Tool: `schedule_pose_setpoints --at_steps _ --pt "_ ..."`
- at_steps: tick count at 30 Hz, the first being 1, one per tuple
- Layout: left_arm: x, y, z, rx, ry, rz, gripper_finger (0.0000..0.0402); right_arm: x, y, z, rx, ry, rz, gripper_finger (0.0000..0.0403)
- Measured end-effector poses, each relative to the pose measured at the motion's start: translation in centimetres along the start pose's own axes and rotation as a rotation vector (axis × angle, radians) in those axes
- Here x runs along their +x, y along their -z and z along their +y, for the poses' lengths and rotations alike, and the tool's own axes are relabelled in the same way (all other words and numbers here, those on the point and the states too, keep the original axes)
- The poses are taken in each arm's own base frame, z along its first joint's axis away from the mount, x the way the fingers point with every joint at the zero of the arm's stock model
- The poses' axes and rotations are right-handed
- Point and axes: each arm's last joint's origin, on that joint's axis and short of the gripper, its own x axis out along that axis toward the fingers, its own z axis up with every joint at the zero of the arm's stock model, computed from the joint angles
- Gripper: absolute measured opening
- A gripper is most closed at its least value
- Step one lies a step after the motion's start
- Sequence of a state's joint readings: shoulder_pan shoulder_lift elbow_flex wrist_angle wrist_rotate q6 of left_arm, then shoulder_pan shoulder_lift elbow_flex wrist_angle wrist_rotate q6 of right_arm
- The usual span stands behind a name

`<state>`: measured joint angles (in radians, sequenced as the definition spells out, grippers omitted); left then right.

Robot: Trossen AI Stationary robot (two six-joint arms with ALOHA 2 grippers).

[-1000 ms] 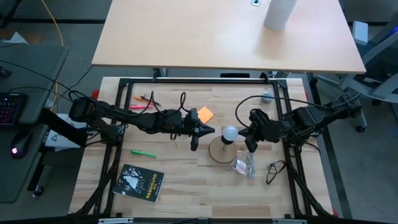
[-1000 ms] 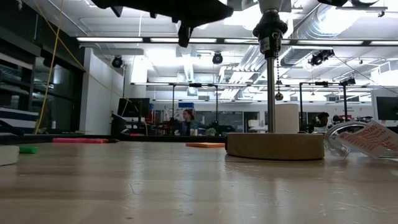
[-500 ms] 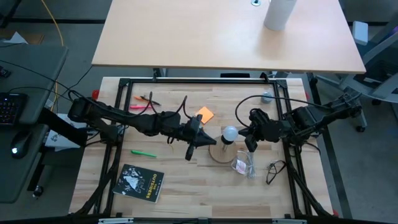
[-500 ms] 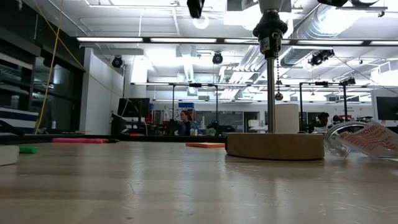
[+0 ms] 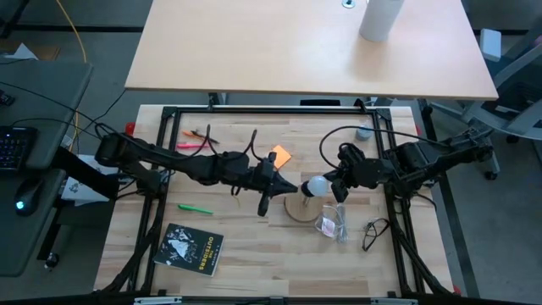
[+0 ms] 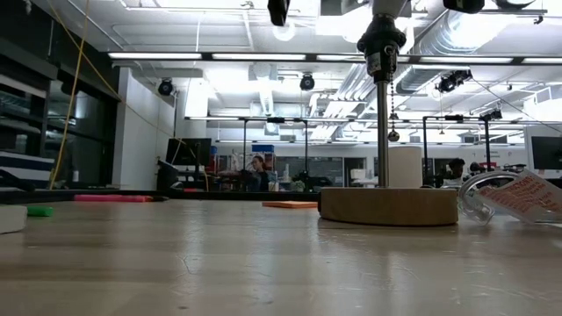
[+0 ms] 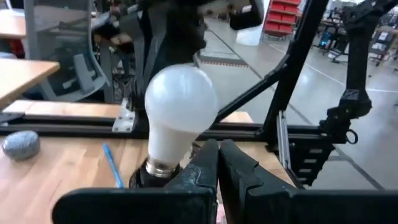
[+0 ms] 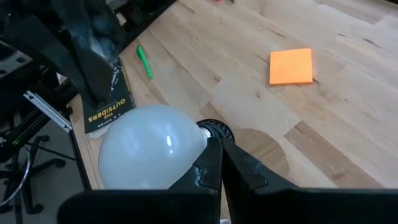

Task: Screw lightbulb
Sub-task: Insert the white lightbulb into the lamp

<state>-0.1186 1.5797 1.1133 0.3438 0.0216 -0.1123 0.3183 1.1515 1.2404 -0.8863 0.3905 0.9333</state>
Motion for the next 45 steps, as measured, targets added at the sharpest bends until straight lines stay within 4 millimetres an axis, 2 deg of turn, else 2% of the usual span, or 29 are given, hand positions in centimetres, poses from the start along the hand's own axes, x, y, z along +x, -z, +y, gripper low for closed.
schedule_pose_setpoints --at_steps 10,17,21,25,28,31,45 --pt "0.0 0.0 -0.1 0.002 0.025 0.004 0.0000 0.0 0.1 -0.1 -0.024 0.011 0.010 0.0000" --pt "0.3 0.7 -1.9 0.058 0.107 0.029 0.0000 -0.1 0.2 -0.3 -0.023 0.017 0.030 0.0000" --pt "1.9 1.3 -2.0 0.067 0.096 0.050 0.0000 -0.1 0.2 -0.2 -0.010 0.010 0.034 0.0000" --pt "4.5 -0.2 -2.1 0.124 0.092 0.027 0.0000 -0.1 0.2 -0.2 -0.003 0.010 0.033 0.0000" --pt "6.3 -0.7 -1.8 0.142 0.082 0.101 0.0000 -0.1 0.2 -0.2 -0.001 0.006 0.034 0.0000" --pt "7.2 -0.8 -1.8 0.166 0.088 0.165 0.0000 -0.1 0.2 -0.2 -0.001 0.005 0.033 0.0000" --pt "6.3 -2.3 -0.8 0.232 0.007 0.151 0.0000 -0.1 -0.1 0.2 0.012 -0.034 0.002 0.0000"
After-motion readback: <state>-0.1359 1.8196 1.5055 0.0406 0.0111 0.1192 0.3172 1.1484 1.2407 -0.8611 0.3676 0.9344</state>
